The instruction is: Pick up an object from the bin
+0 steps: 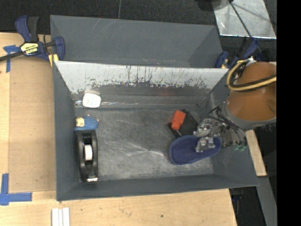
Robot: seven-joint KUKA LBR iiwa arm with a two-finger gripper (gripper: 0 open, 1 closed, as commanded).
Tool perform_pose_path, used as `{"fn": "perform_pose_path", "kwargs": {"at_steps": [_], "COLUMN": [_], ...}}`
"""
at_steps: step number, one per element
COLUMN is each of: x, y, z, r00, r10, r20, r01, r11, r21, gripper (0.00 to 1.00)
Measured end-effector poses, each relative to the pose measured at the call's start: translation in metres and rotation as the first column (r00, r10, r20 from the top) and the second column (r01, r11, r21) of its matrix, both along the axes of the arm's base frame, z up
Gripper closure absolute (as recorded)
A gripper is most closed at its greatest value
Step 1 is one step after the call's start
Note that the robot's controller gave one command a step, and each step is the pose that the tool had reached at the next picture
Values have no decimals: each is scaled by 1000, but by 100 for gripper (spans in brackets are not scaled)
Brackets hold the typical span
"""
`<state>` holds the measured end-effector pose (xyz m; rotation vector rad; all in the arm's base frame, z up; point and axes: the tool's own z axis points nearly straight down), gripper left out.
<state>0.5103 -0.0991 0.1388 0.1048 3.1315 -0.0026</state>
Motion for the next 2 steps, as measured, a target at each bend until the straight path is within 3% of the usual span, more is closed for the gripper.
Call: {"fn": "perform_pose_path", "kwargs": {"at_steps": [2], "x": [3], "y": [-1], "z": [40], "r00": [1000], "r10": [0], "r20": [-2], "r01": [0], "r11": [1000], "r21": [0], "gripper": [100]}}
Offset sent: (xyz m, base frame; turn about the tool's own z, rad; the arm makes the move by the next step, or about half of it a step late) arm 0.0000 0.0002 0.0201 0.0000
